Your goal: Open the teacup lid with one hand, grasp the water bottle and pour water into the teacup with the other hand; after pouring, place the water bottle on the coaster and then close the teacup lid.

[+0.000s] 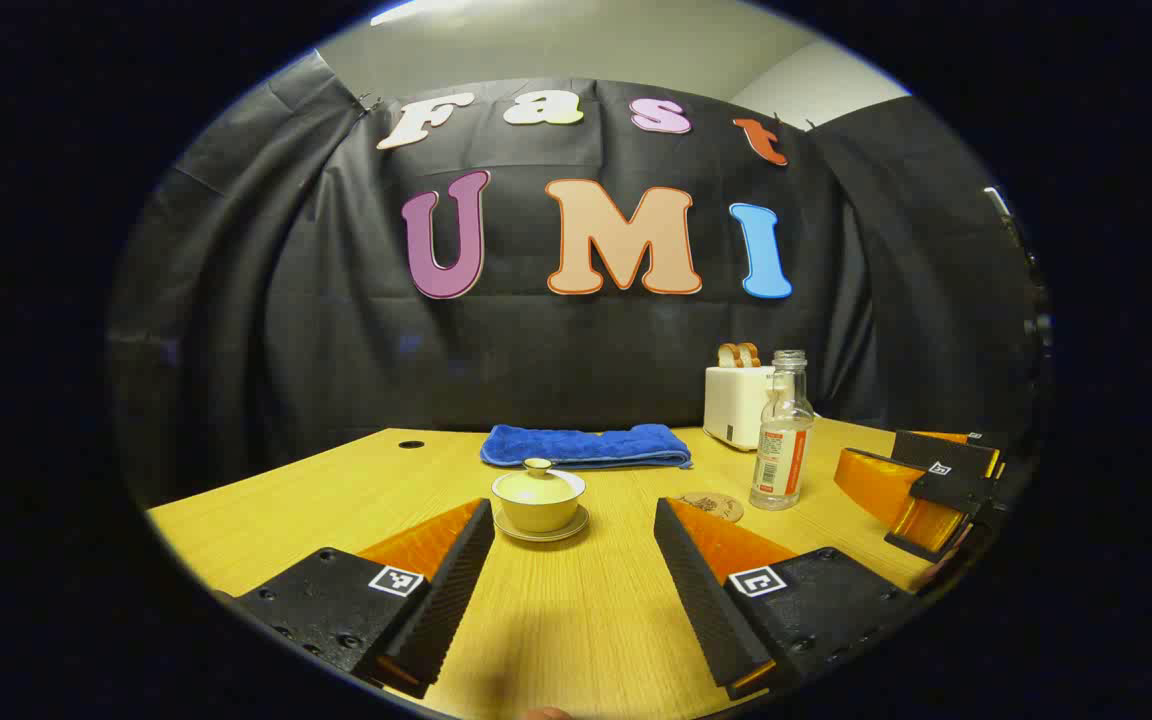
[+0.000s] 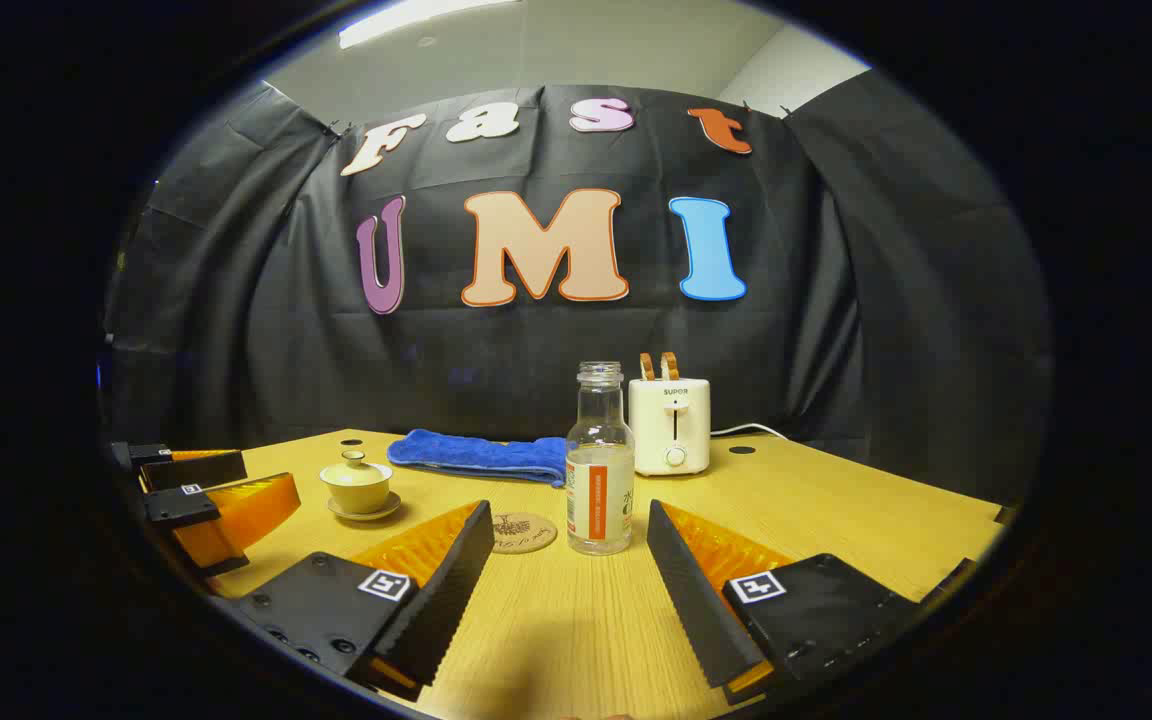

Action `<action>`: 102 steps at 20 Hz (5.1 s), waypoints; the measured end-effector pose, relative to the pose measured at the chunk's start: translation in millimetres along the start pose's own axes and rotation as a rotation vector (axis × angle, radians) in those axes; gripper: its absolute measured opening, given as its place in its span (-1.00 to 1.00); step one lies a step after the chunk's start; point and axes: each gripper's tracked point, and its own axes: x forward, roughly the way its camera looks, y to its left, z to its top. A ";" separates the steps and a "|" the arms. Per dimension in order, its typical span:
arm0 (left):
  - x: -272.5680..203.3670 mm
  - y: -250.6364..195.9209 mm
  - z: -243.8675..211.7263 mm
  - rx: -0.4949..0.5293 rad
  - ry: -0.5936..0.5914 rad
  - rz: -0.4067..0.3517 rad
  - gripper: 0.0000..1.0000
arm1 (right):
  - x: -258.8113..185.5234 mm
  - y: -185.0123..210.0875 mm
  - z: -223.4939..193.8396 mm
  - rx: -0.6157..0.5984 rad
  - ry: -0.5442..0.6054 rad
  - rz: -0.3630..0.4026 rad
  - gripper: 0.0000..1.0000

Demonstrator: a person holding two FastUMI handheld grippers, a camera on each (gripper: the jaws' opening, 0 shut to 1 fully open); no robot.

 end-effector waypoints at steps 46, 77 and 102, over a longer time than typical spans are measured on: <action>90.1 60.7 17.8 -0.062 0.138 0.037 0.89 | 28.4 -88.2 1.8 -0.005 0.001 -0.125 0.97; 166.8 57.4 -36.2 0.010 0.284 0.104 0.47 | 31.6 -118.8 2.3 -0.009 -0.002 -0.166 0.96; 165.0 56.3 -14.1 0.071 0.188 0.078 -0.50 | 31.3 -120.7 2.5 -0.013 -0.002 -0.165 0.96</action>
